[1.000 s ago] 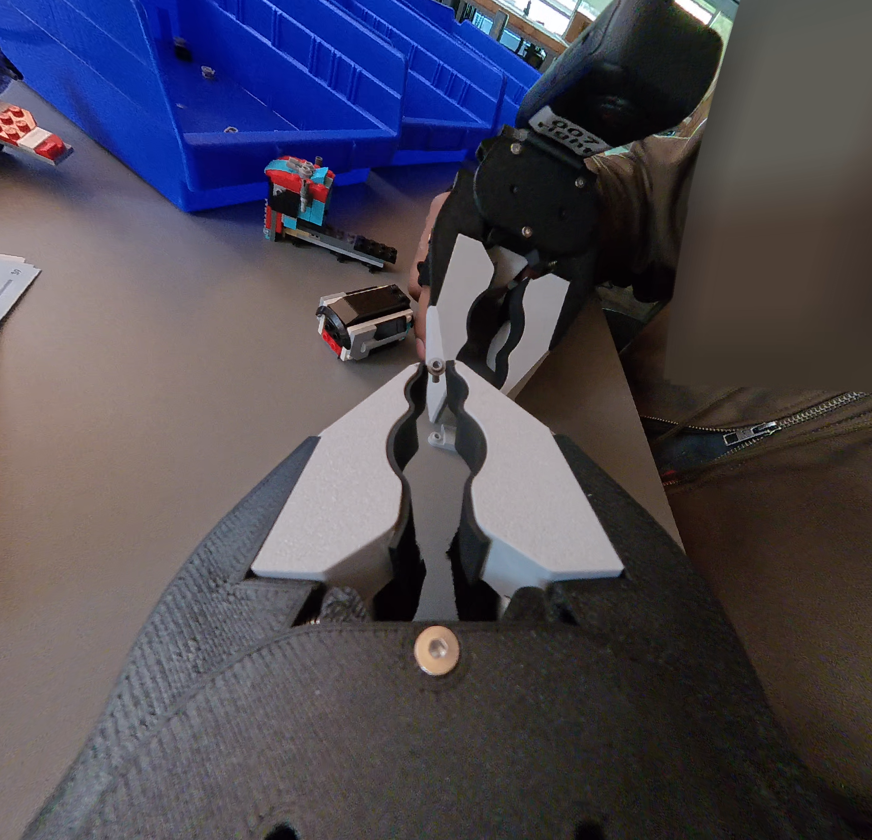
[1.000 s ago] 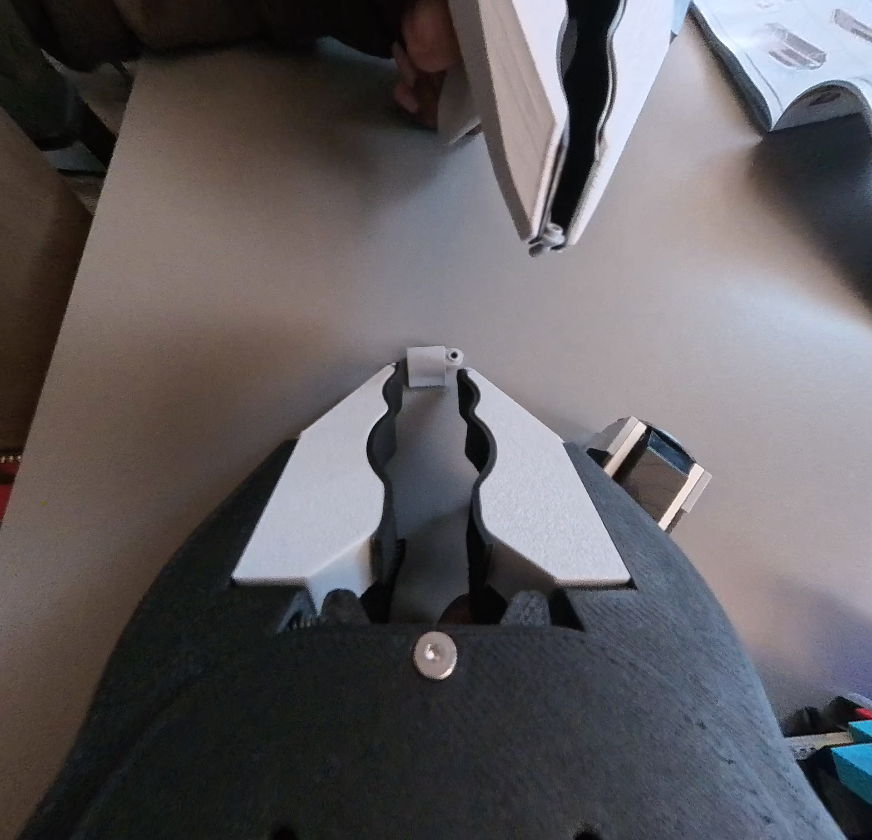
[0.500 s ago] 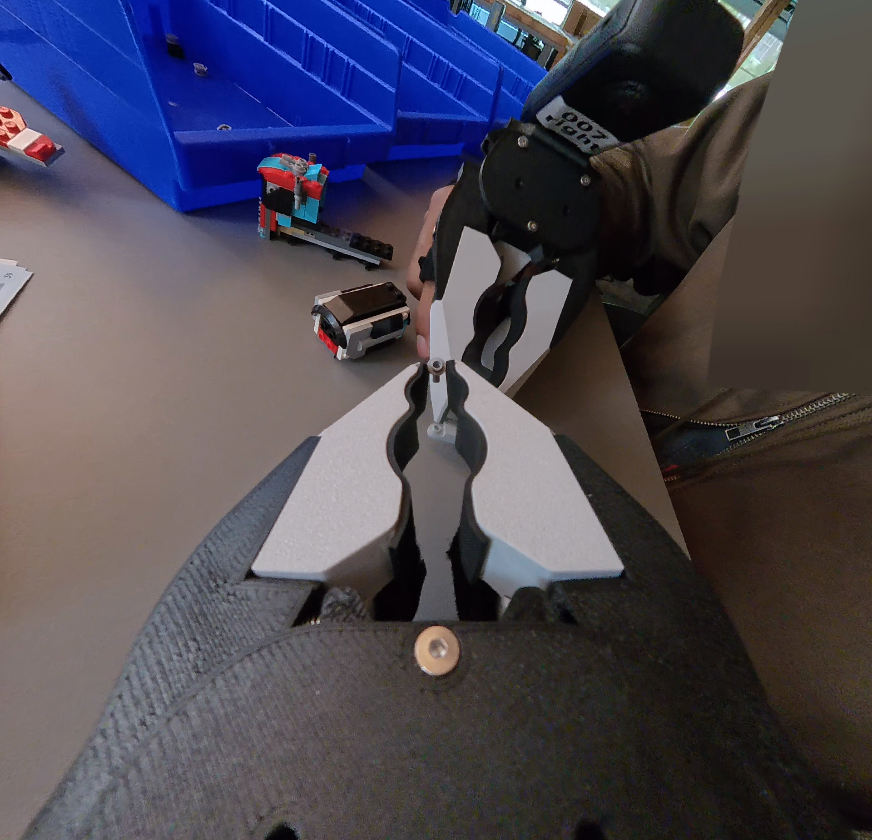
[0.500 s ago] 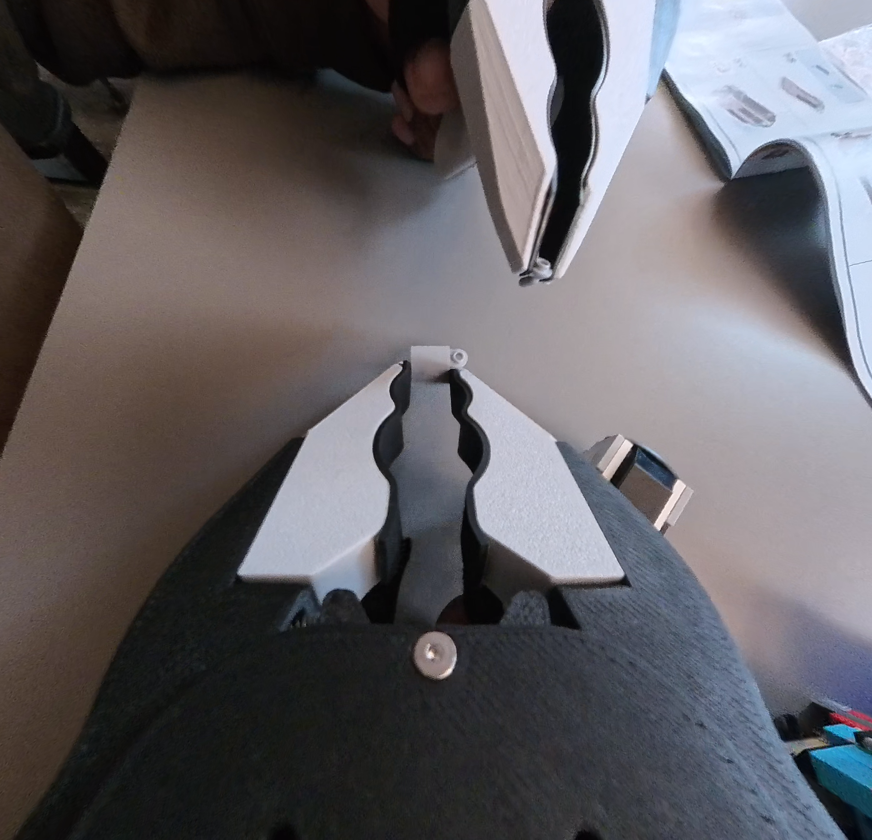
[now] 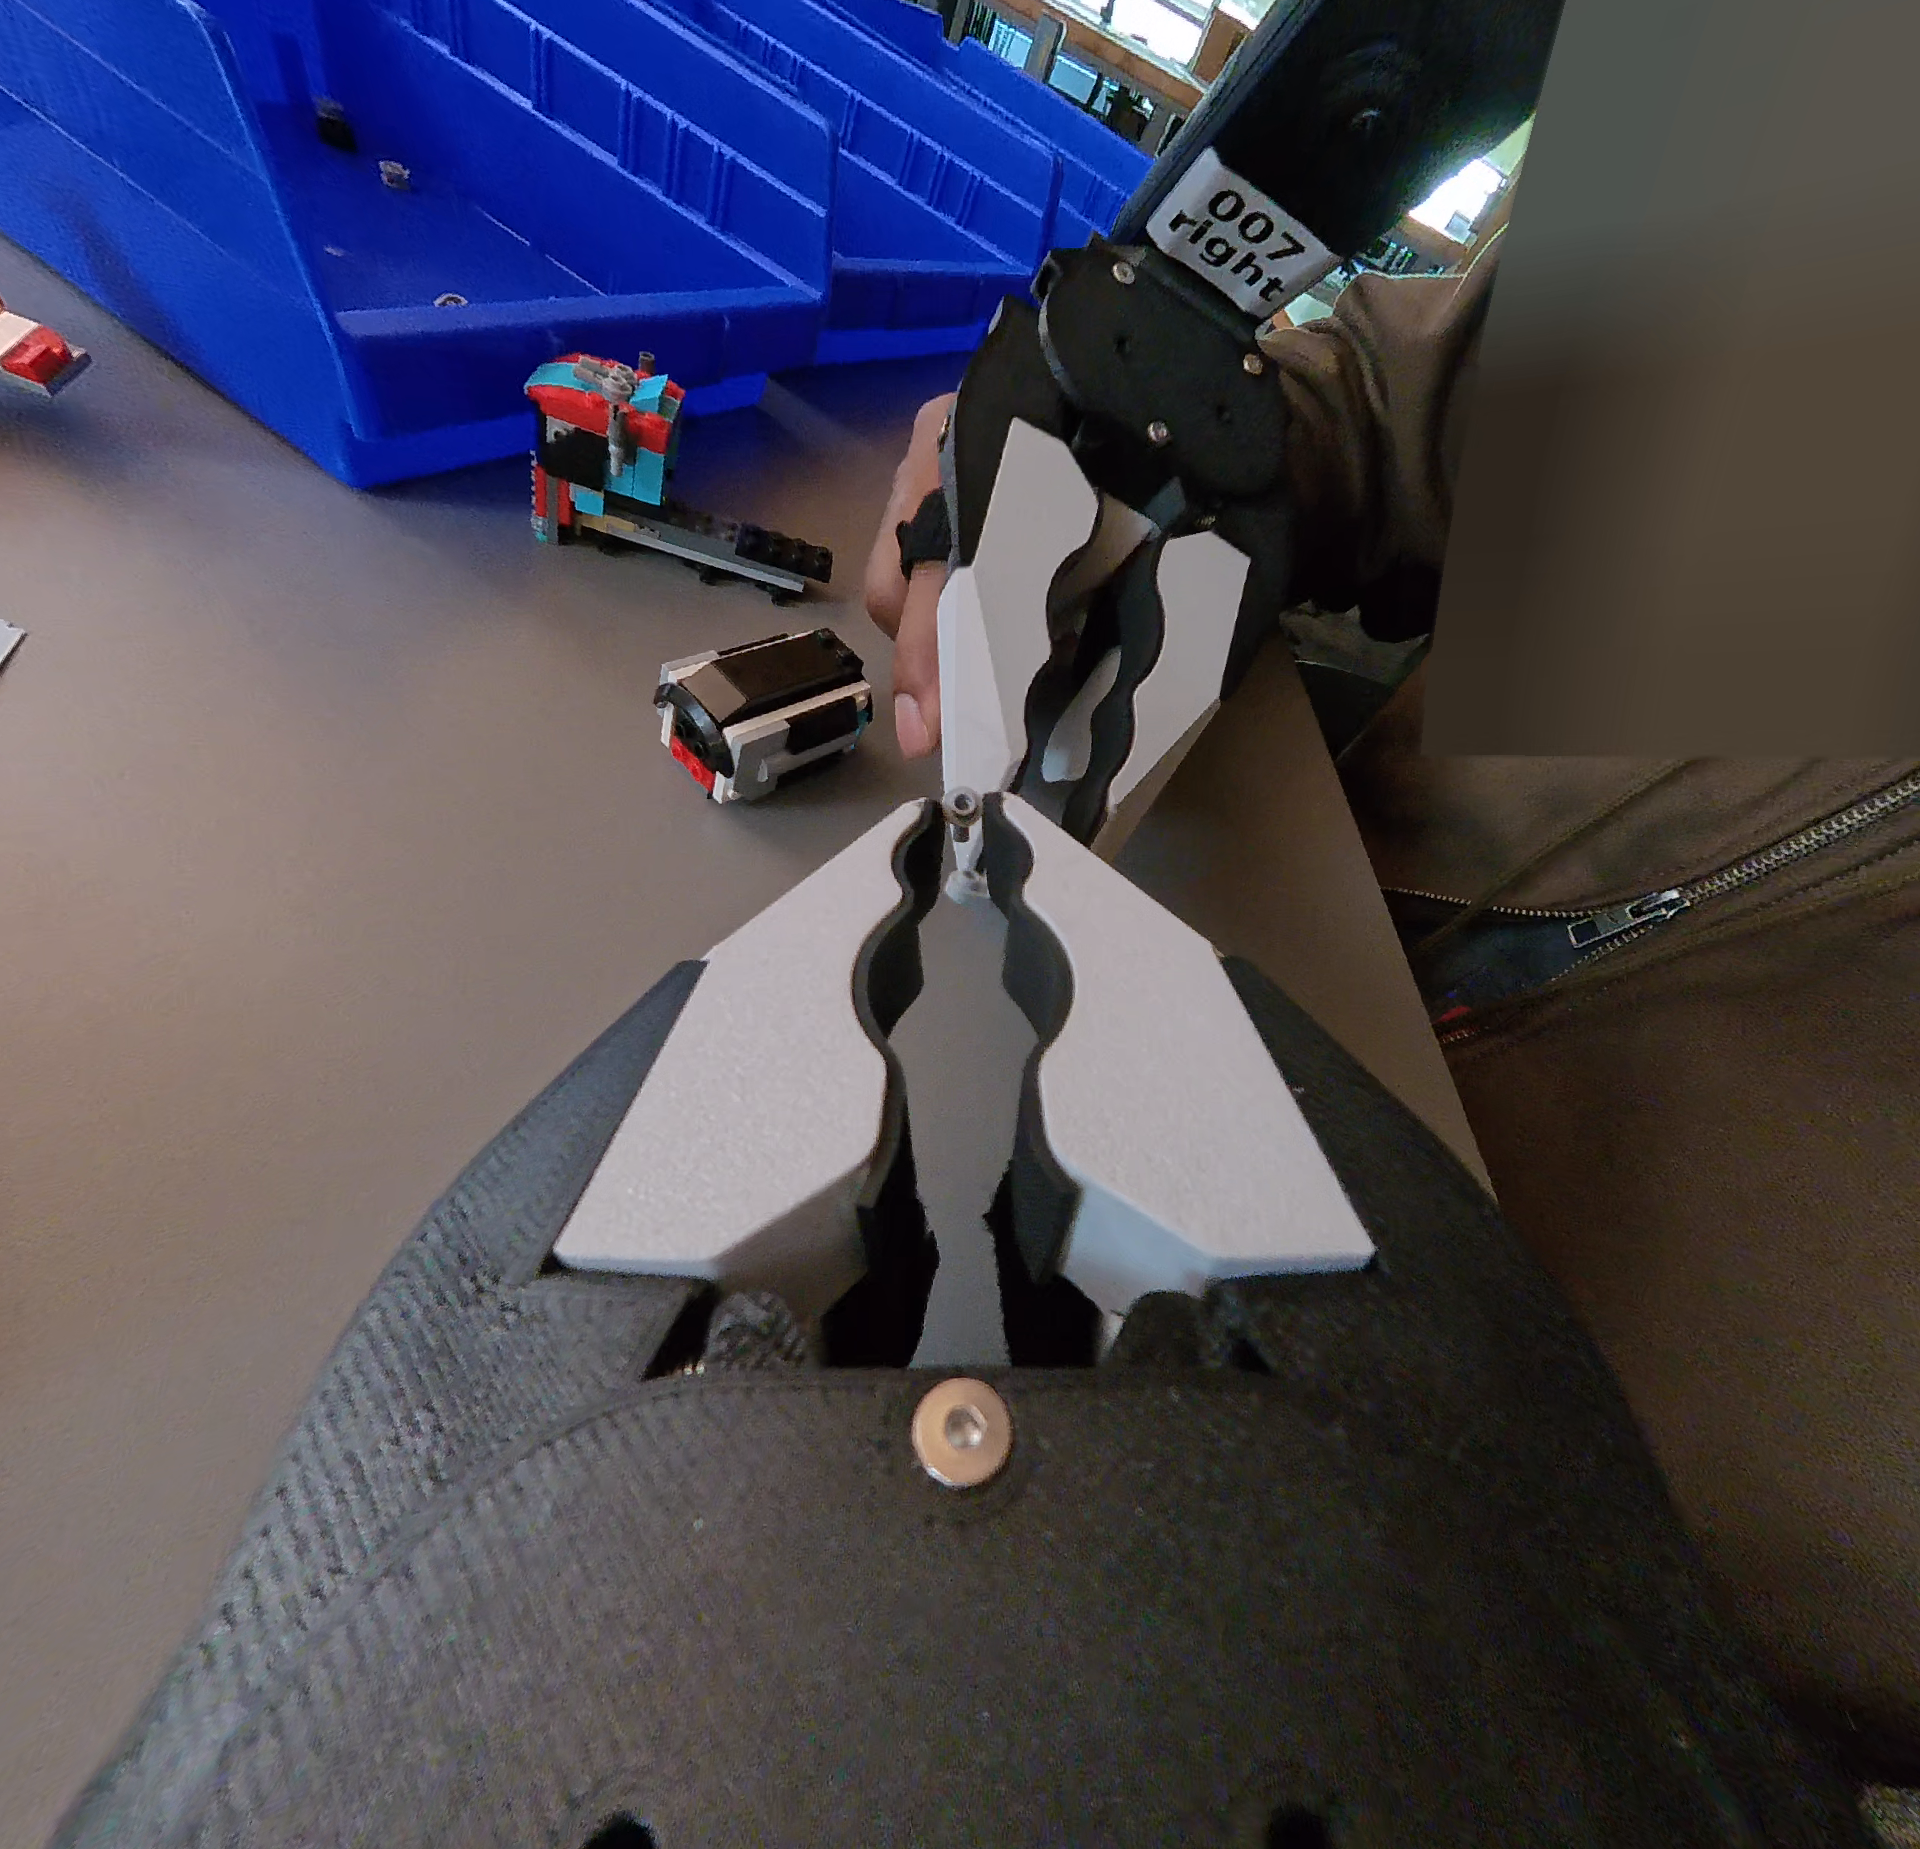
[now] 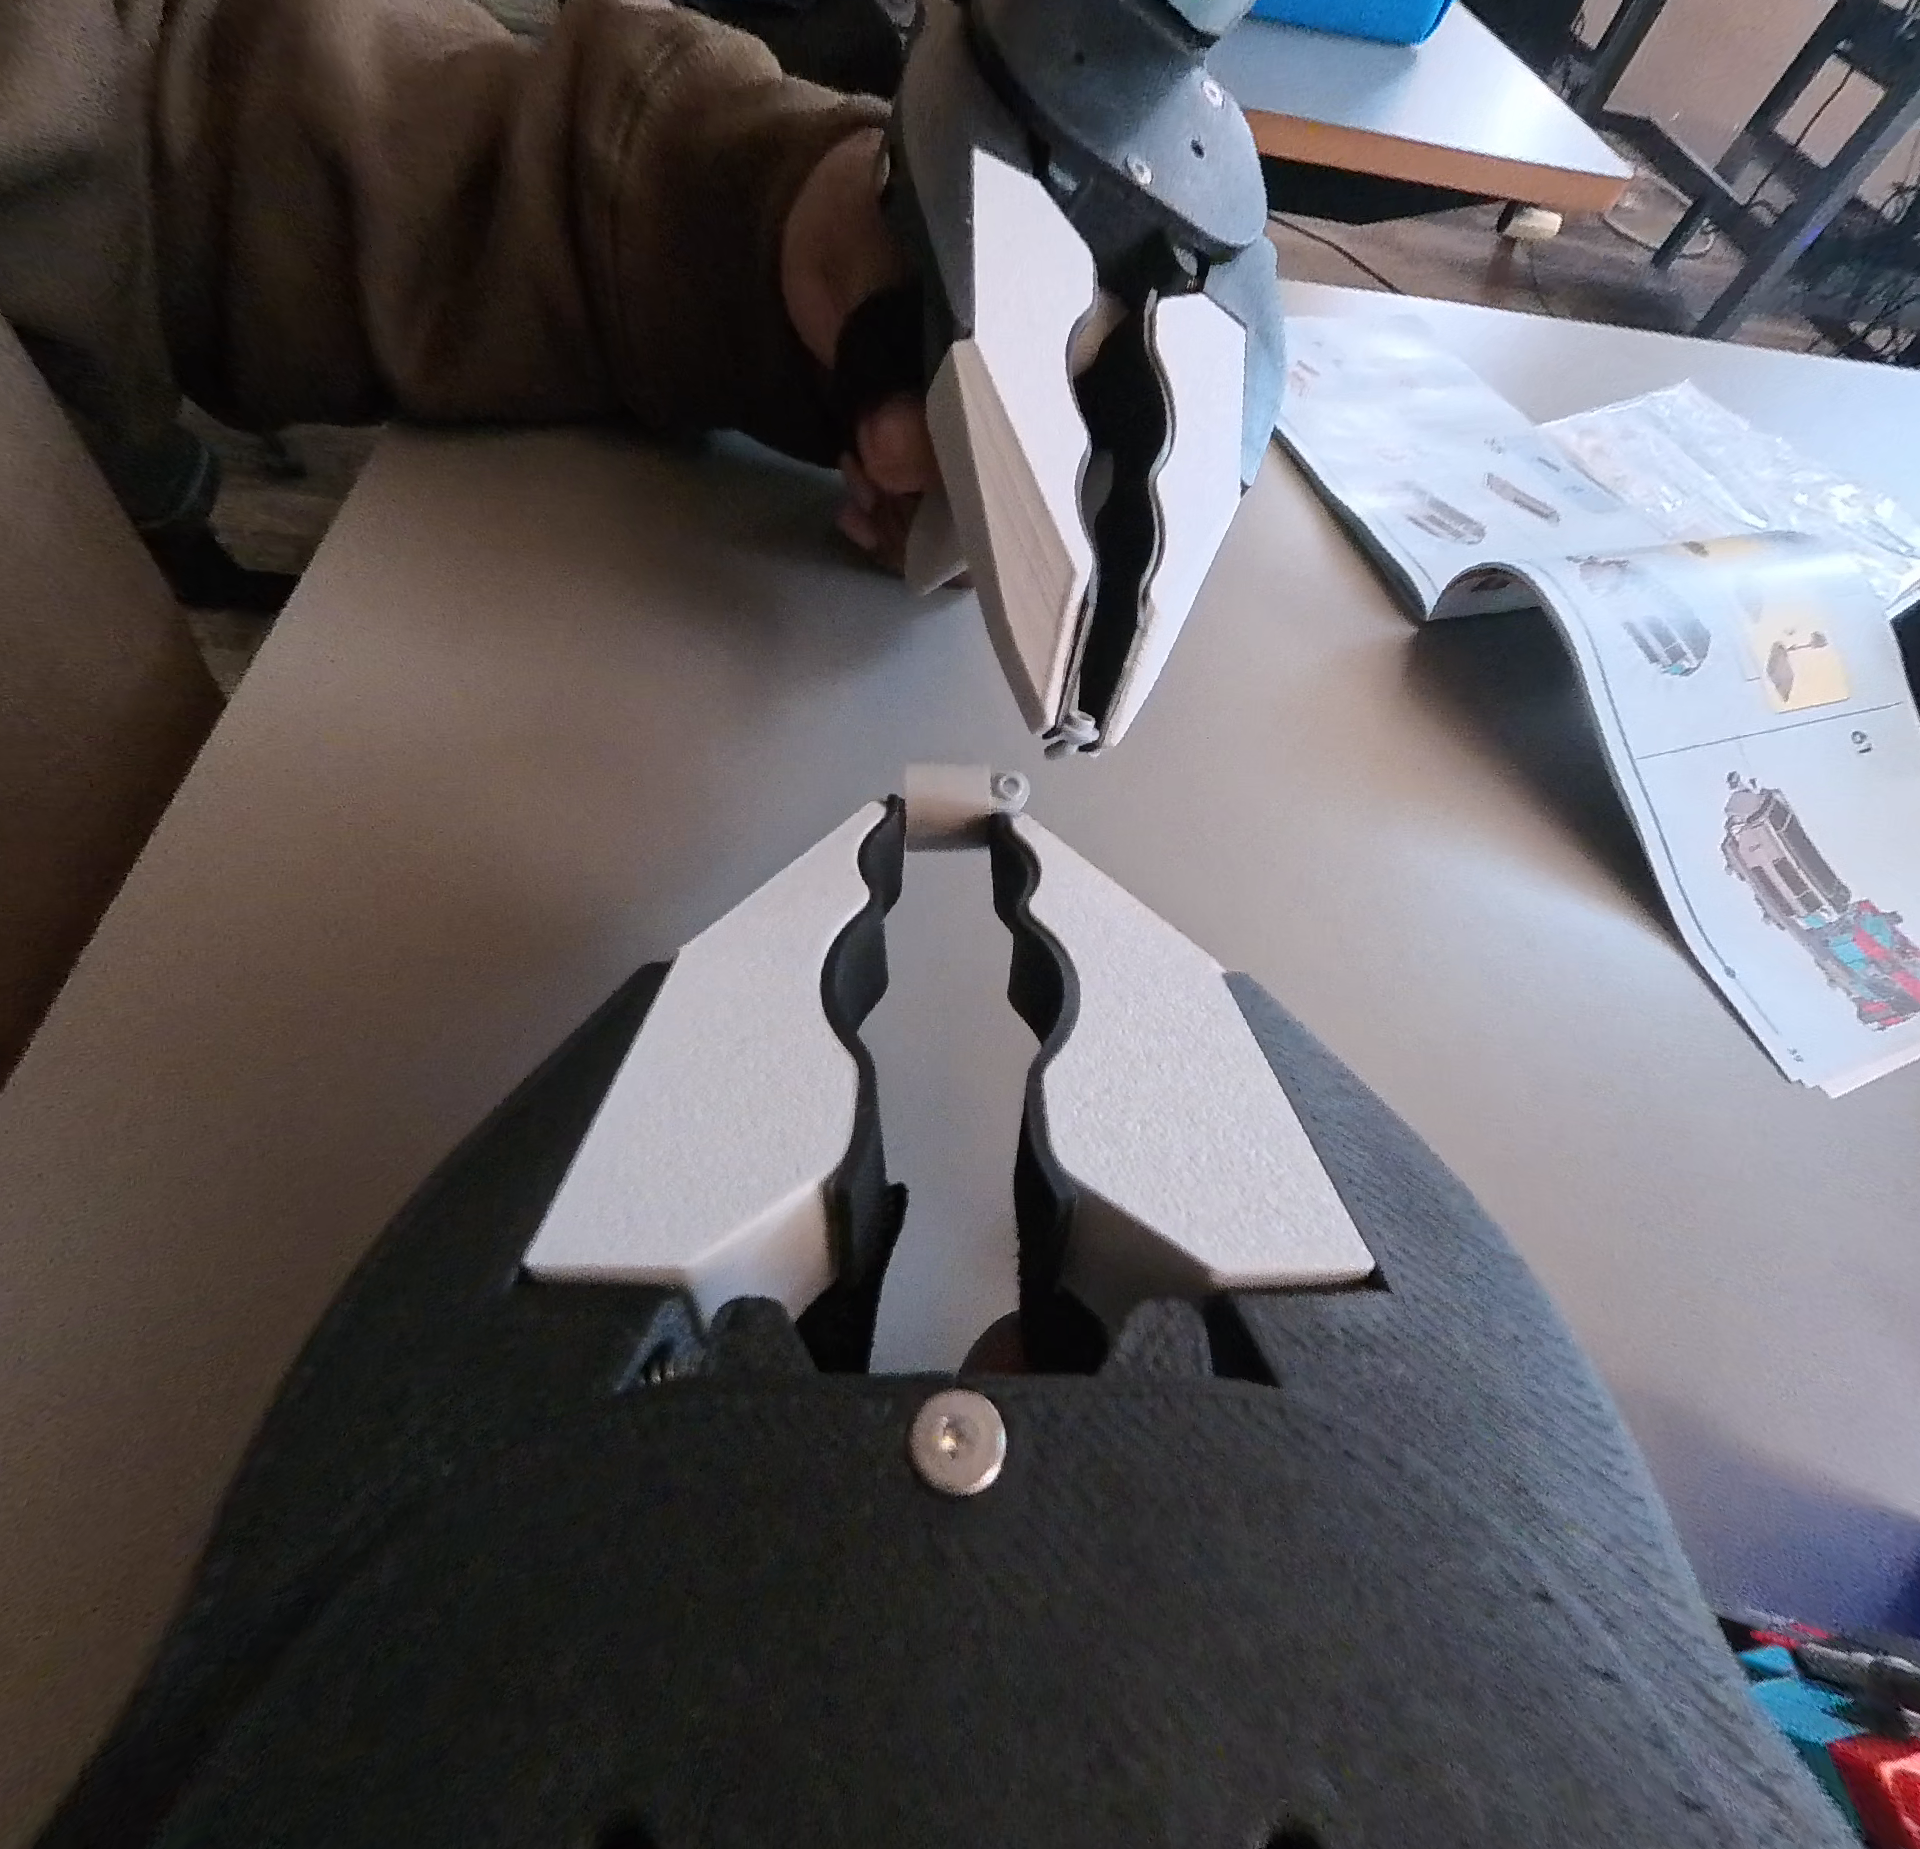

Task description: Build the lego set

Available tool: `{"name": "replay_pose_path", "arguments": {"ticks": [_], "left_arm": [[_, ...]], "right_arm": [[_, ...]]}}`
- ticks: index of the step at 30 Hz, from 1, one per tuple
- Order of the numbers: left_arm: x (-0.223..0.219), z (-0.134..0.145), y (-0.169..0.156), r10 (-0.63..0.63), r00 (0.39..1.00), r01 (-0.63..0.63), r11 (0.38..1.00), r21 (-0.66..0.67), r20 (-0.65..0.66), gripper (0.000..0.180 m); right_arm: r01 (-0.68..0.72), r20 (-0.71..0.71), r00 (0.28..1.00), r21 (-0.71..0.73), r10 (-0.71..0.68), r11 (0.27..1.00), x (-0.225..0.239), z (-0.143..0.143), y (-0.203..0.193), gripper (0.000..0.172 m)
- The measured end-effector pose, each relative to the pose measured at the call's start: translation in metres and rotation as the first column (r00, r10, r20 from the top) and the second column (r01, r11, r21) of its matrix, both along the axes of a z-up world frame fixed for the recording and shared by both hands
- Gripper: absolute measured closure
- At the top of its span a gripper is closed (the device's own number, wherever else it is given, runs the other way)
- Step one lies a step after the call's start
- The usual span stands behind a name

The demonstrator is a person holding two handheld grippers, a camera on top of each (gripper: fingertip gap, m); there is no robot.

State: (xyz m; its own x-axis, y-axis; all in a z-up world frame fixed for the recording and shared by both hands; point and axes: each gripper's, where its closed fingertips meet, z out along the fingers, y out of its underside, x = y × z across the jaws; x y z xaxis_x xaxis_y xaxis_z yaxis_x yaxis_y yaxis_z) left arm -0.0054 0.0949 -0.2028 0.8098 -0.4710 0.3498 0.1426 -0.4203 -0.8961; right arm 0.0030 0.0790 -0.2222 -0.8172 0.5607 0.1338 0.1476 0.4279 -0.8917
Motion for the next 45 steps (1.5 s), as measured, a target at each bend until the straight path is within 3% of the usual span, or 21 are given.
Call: {"name": "replay_pose_path", "arguments": {"ticks": [45], "left_arm": [[0.001, -0.0002, 0.0006, 0.007, 0.997, -0.005, 0.999, 0.032, -0.071, 0.173]], "right_arm": [[0.019, -0.039, 0.999, -0.049, -0.021, 0.999, -0.0035, 0.01, 0.0029, 0.154]]}}
